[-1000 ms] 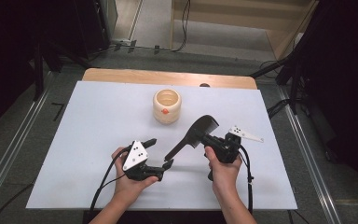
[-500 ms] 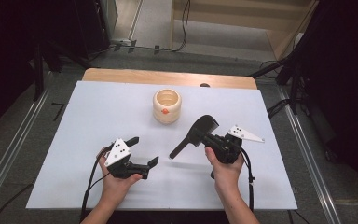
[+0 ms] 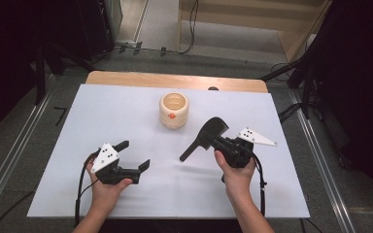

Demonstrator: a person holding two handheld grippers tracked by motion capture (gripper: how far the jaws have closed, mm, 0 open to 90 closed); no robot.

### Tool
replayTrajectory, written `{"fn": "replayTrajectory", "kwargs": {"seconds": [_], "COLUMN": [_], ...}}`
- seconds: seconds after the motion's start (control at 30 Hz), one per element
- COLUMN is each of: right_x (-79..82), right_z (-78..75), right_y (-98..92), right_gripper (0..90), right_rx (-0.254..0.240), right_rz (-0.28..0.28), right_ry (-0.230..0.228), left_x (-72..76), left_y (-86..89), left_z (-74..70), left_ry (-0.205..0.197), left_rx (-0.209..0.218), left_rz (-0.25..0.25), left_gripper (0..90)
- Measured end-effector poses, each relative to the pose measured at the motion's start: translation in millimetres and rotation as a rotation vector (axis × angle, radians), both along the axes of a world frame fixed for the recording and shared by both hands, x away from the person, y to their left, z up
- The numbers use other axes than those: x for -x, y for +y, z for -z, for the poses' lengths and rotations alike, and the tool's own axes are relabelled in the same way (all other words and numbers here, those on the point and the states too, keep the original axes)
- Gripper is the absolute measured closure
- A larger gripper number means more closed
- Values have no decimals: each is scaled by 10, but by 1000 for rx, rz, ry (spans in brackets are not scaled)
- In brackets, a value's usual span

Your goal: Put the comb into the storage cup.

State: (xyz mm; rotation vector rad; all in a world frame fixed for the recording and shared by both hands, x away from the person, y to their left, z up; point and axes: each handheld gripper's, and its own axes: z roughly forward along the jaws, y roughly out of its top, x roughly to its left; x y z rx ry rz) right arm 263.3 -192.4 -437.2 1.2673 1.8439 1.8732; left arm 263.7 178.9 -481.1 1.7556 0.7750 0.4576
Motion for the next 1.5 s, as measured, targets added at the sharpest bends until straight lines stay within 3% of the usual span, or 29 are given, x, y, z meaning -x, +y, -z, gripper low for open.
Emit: {"fn": "replayTrajectory", "kwargs": {"seconds": [0.77,1.5], "right_x": [-141,-291], "right_z": [-159,-290], "right_y": [19,10], "right_gripper": [845,845], "right_rx": [37,73], "right_rz": [5,32], "right_ry": [-32,-52], "left_x": [36,129], "left_y": [472,912], "left_z": [26,21], "left_ry": [3,6], "left_rx": [-27,-1], "left_rz": [-69,-155], "left_gripper": [7,7]}}
